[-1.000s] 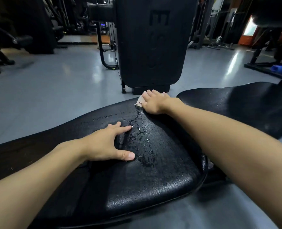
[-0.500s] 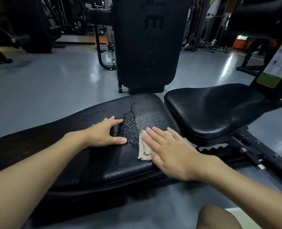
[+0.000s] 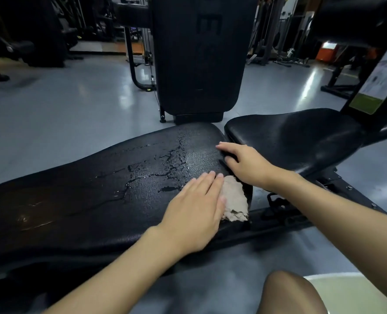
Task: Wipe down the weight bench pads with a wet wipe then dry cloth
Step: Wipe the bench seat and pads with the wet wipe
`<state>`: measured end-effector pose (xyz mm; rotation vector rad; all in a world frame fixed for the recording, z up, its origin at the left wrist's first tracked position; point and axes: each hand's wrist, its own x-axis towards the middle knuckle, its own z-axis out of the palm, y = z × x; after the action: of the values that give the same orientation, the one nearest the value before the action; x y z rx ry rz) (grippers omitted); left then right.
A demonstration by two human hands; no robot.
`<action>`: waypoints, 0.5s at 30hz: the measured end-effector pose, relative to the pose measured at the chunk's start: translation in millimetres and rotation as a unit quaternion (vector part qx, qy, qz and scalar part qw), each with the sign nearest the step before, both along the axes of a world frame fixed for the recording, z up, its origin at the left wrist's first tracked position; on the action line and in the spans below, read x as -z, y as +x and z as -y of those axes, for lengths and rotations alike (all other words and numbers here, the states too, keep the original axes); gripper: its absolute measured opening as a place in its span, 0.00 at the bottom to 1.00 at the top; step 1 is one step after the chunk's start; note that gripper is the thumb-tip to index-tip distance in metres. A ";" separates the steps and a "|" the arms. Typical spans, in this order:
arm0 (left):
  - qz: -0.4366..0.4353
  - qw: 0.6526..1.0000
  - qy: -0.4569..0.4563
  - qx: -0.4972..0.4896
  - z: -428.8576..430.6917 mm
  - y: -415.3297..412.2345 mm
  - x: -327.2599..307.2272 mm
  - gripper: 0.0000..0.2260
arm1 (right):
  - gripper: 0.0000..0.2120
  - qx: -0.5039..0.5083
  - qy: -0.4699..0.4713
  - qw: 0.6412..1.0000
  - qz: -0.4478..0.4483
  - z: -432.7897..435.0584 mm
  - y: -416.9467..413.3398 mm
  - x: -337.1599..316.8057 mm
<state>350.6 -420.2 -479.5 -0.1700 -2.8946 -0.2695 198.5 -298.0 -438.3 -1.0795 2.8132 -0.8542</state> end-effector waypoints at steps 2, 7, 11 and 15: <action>-0.005 1.000 -0.008 -0.018 -0.3 10.6 3.9 0.32 | 0.19 -0.011 0.010 1.000 -0.008 10.8 -4.6 0.7; 0.068 0.997 -0.005 -0.046 -3.7 3.2 -0.3 0.37 | 0.19 -0.036 0.089 0.992 -0.078 26.8 -14.4 8.0; 0.137 0.990 -0.006 -0.038 16.9 -24.0 -11.9 0.29 | 0.19 -0.038 0.068 0.993 -0.088 23.9 -16.9 12.3; 0.156 0.986 0.013 -0.063 51.0 -71.4 -13.2 0.27 | 0.24 -0.021 0.053 0.995 -0.079 24.0 -18.2 17.3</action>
<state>279.2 -471.2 -466.4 0.0658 -3.1916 -0.3390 180.3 -322.0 -455.5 -1.2365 2.9119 -0.6334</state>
